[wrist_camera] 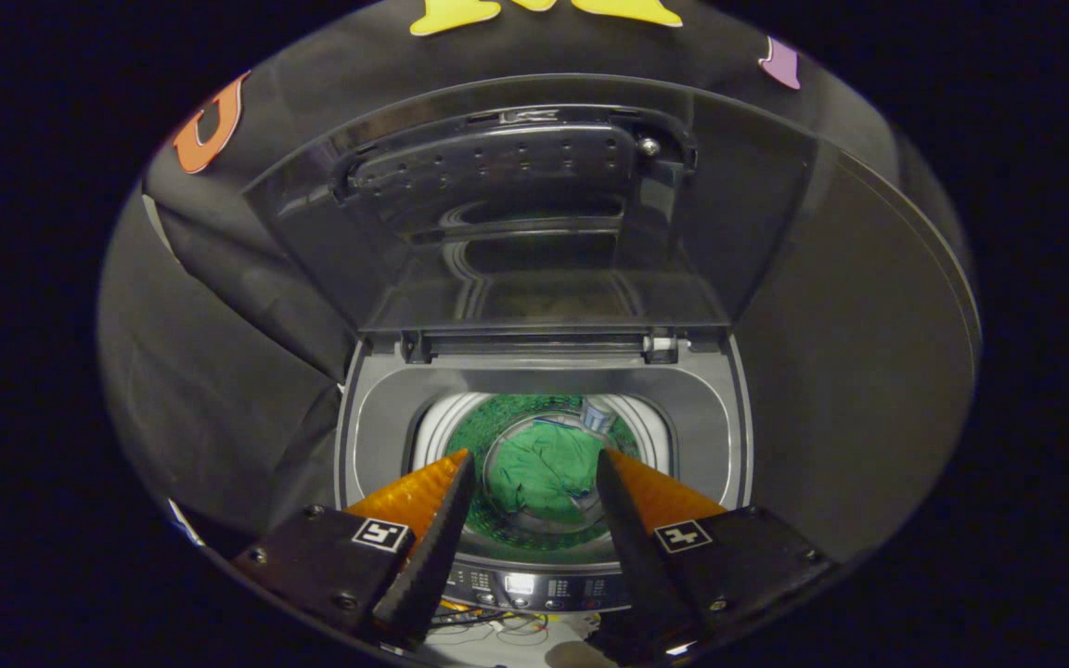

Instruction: Put the clothes into the washing machine and then close the washing machine lid.

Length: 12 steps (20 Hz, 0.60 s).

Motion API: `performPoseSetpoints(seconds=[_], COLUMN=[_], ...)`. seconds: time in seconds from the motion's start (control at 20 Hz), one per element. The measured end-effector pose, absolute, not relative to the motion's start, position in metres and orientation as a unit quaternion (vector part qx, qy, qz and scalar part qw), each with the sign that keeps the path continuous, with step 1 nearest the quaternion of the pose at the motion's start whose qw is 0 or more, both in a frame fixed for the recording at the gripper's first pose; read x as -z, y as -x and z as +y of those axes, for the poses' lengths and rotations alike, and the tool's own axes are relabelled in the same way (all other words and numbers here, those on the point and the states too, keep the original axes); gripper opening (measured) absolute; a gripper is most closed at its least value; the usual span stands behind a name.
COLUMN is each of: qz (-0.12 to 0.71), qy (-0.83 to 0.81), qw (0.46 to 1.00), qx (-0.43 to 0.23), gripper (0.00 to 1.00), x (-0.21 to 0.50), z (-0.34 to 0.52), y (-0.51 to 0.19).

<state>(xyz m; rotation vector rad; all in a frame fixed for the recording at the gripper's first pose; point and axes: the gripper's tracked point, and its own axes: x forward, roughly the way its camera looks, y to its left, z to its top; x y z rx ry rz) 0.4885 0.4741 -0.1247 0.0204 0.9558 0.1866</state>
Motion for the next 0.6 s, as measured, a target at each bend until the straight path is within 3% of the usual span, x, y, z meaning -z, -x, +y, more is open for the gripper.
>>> performPoseSetpoints(seconds=[0.6], qz=[0.432], qy=[0.007], qw=[0.898], qx=[-0.088], gripper=[0.82], x=[0.104], z=[0.467], y=[-0.479])
